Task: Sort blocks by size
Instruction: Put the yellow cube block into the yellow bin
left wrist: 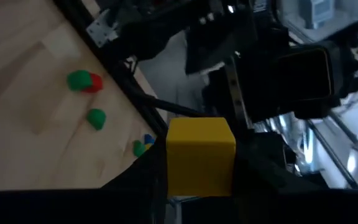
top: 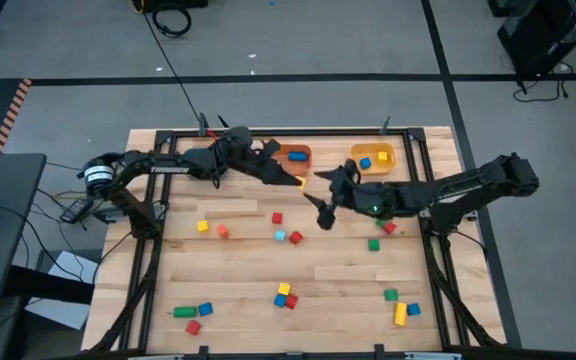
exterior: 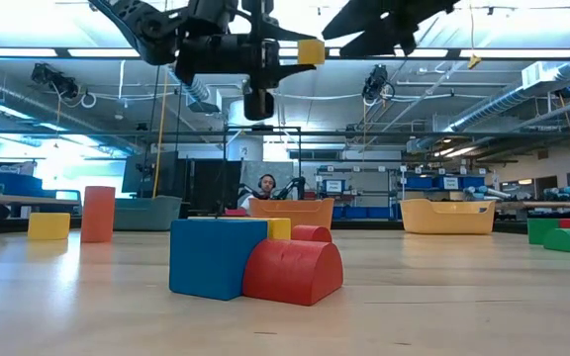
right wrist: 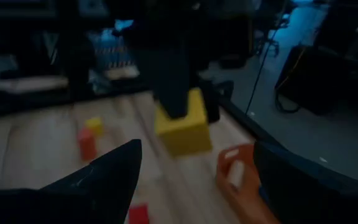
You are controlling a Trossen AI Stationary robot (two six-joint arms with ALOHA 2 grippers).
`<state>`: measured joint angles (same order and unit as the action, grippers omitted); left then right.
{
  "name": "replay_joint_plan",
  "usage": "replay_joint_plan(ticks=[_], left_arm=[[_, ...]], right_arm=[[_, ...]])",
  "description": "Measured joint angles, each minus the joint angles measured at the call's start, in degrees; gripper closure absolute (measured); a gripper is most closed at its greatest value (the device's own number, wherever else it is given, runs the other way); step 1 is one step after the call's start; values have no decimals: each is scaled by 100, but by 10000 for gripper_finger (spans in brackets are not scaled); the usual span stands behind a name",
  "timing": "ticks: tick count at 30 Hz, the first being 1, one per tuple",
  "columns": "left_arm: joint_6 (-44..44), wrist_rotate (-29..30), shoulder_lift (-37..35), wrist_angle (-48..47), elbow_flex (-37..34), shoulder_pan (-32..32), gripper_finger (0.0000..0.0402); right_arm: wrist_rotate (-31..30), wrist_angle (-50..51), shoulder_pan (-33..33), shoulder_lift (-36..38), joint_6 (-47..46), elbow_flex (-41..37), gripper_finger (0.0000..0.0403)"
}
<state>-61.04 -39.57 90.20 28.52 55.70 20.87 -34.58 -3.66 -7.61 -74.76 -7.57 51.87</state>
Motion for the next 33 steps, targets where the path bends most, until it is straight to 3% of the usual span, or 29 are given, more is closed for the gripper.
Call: replay_joint_plan(ticks=[6,13,25,33], left_arm=[[-113,-565,187,155,0,270,264],[-89,-886,216,198,0,652,264],[-75,-1191,216,225,0,841,251],[191,-1108,212,352,0,841,218]], right_arm=[[543,-488,364,-326,559,25,90],[542,-478,516,-877,885,473,119],[543,-382,756,-1232,1096,884,257],[580,-347,841,-1168,1013,884,256]])
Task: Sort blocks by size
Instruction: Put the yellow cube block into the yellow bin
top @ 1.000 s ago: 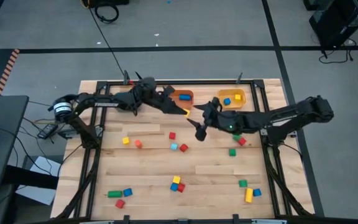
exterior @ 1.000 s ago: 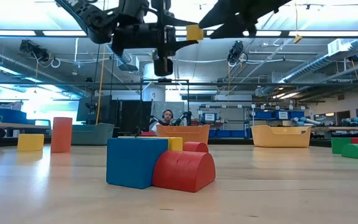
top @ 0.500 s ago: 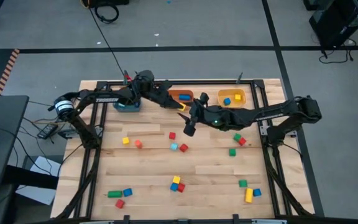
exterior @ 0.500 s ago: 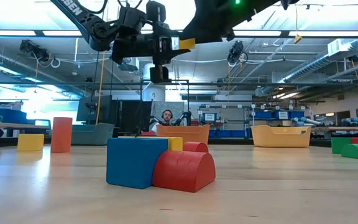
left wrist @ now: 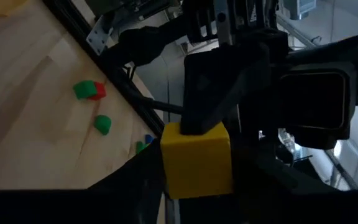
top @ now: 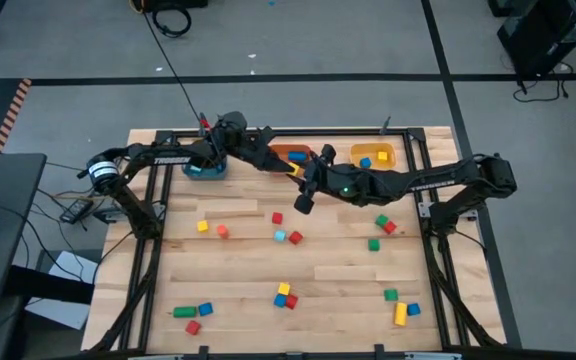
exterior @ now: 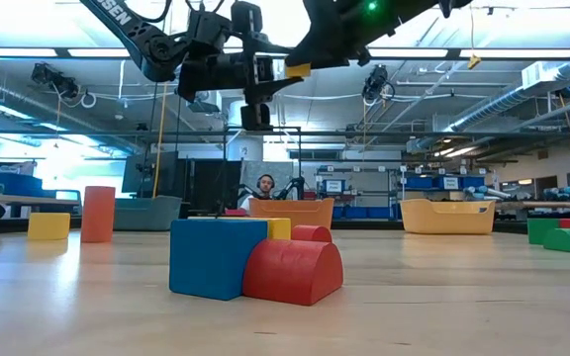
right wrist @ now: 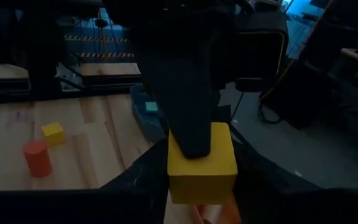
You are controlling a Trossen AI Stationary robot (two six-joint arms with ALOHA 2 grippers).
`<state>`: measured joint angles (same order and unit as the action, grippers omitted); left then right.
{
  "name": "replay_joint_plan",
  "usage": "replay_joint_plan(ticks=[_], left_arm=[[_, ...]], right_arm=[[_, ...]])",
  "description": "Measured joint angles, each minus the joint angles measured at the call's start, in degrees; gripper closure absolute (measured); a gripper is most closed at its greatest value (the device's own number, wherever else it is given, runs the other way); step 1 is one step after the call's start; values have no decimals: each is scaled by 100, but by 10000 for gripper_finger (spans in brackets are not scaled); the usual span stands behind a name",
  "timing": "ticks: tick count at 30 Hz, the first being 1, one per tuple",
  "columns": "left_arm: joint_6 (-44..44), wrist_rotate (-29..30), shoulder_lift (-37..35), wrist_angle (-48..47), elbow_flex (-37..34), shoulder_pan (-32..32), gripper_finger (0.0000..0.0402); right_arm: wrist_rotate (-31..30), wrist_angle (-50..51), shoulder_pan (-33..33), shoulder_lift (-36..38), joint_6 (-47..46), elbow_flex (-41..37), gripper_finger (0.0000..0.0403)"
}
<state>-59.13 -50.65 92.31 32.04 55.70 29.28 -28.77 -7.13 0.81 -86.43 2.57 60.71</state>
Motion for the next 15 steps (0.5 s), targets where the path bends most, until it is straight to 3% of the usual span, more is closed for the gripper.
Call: replay_joint_plan(ticks=[5,8,15], left_arm=[[310,221,0,-3,0,0,196],[837,740,0,58,0,0,186],[2084,1949,-11,557,9,0,184]], right_arm=[[-213,194,40,41,-426,1,249],[-568,583,74,129,-1152,2,248],[-679,2663,555,730,-2554,2,252]])
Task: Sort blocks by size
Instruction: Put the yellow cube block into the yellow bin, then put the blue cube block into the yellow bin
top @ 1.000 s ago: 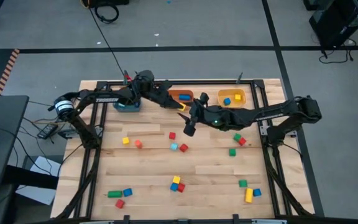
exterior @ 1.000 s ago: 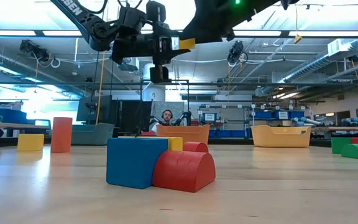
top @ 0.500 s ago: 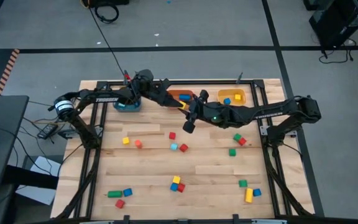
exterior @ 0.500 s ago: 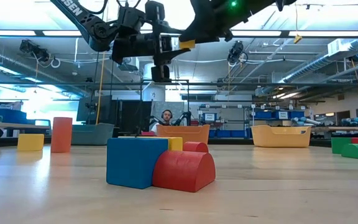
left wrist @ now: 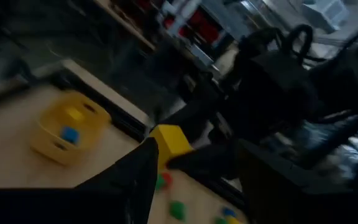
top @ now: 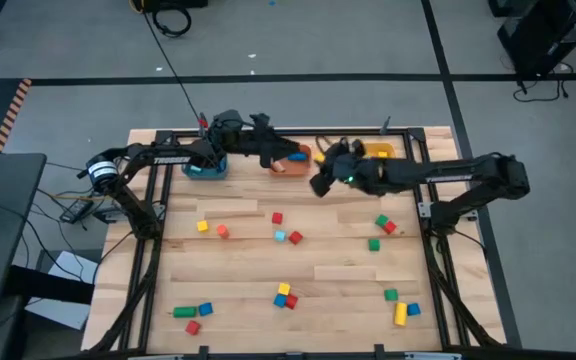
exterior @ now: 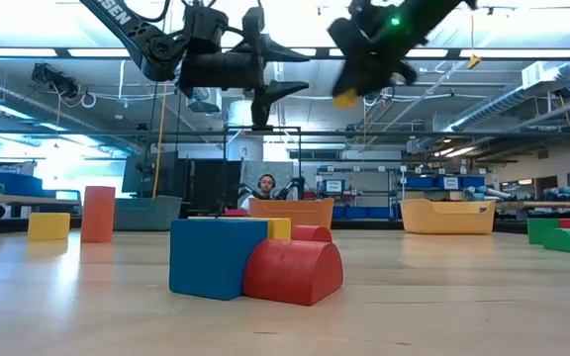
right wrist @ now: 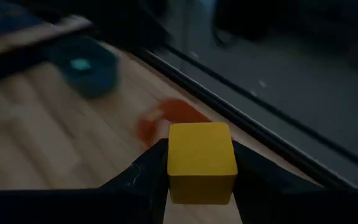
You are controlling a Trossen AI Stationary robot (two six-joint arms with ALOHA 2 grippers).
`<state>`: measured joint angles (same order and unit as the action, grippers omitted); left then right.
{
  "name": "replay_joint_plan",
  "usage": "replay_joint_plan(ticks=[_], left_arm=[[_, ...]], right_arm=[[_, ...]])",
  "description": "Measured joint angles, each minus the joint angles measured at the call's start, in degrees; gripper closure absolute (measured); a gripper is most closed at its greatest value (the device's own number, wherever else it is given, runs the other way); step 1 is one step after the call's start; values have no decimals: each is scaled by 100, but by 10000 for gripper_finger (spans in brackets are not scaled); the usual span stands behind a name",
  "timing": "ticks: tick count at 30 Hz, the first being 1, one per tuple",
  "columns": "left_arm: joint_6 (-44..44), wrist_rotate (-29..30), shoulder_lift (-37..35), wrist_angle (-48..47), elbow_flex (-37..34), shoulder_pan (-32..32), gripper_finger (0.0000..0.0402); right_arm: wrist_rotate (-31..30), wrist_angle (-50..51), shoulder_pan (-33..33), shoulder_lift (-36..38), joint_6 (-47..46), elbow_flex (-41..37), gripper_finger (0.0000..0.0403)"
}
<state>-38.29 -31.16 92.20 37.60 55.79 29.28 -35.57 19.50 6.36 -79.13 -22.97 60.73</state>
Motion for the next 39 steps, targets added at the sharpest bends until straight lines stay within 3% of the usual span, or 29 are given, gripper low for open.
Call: replay_joint_plan(ticks=[4,8,13,18,22,28,35,39], left_arm=[[616,638,-4,-13,0,-57,184],[1067,1201,-4,-15,0,-213,184],[1131,1923,-4,-33,0,-447,184],[1232,2262,-4,-228,47,-615,184],[1299,2644,-4,-1052,397,-823,184],[1510,3745,-7,-2869,1132,-1161,184],[424,4568,-7,-5530,2104,-1431,184],[-223,4728,-94,-5801,2192,-1789,184]], right_arm=[[468,585,677,391,-290,-217,252],[1731,600,1771,608,-324,-555,252],[2548,997,3062,437,-440,-643,252],[3277,1478,3900,-10,-286,-643,252],[3396,1842,4171,-471,132,-643,251],[3418,1688,4226,-797,710,-643,222],[3390,1563,4302,-661,1304,-643,185],[3375,1635,4357,-532,1395,-643,178]])
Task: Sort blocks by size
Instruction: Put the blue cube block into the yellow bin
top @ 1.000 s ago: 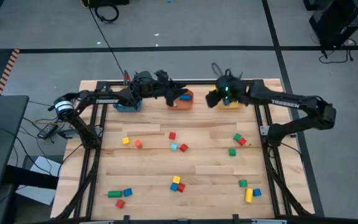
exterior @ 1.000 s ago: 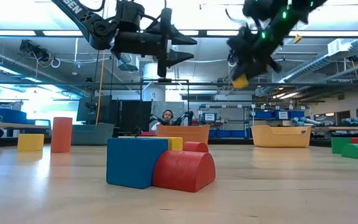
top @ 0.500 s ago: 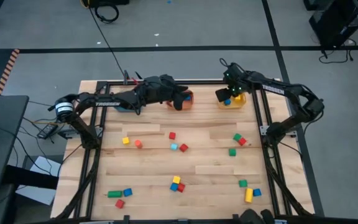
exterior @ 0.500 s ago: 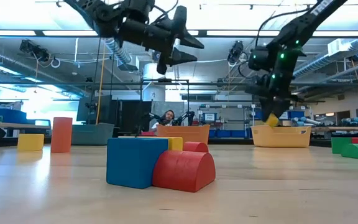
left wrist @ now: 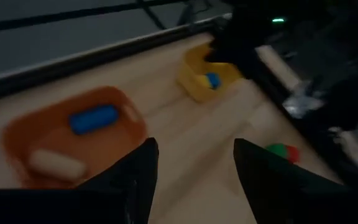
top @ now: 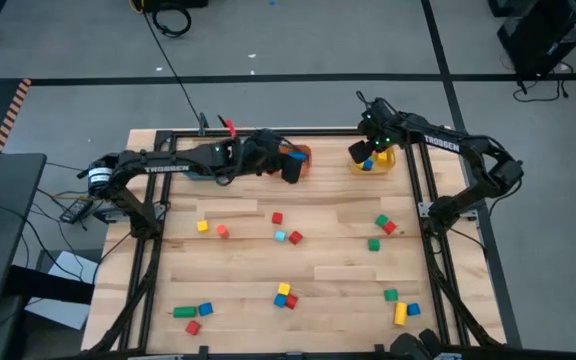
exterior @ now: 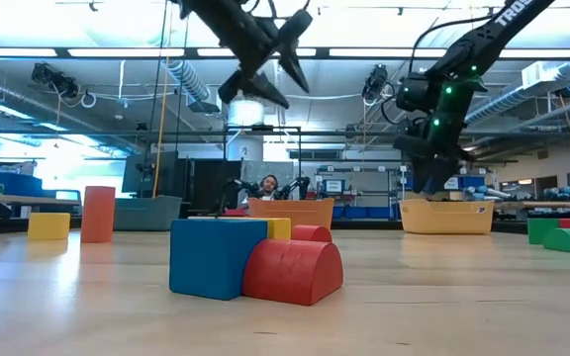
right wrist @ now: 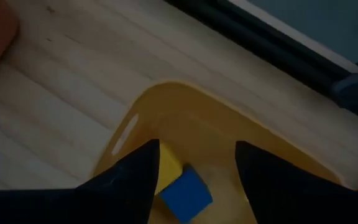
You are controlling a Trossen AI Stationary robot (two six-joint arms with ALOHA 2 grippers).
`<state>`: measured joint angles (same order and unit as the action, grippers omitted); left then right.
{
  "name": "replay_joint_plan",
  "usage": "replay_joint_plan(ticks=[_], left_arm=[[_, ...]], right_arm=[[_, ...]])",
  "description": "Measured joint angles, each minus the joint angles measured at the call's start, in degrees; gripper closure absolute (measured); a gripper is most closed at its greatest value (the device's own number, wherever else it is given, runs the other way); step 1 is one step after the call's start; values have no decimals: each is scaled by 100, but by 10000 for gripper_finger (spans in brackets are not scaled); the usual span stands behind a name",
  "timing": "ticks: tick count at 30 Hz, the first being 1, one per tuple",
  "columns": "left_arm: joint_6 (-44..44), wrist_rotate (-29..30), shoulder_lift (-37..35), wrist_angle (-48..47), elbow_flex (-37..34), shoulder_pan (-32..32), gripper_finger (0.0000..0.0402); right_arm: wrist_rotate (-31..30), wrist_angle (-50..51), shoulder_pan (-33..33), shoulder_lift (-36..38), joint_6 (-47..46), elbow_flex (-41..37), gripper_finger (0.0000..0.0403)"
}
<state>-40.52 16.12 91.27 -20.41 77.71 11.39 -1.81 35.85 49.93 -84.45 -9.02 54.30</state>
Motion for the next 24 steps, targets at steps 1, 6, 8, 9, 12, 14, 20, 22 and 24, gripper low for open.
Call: replay_joint_plan(ticks=[1,6,8,9,12,14,20,22,24], left_arm=[[-78,30,-59,37,0,-106,184],[-602,654,-287,-245,7,-626,184],[-733,1083,-323,-450,5,-853,184],[-792,1245,-334,-544,5,-959,184],[-743,1296,-338,-751,7,-1194,184],[-571,1211,-298,-840,7,-1273,184],[-445,1023,-283,-1136,4,-1337,184],[-291,1020,-283,-1191,3,-1335,184],[-140,1019,-283,-1175,2,-1332,184]], right_arm=[[2,37,3,34,3,0,177],[44,351,-12,213,66,0,181],[49,458,-50,333,65,0,183],[48,514,-83,403,63,0,184],[66,694,-210,647,-32,0,185],[64,848,-329,833,-150,0,186],[-205,1418,-986,1553,-890,0,189],[-415,1597,-1331,1838,-1351,0,192],[-567,1793,-1723,2109,-1920,0,196]])
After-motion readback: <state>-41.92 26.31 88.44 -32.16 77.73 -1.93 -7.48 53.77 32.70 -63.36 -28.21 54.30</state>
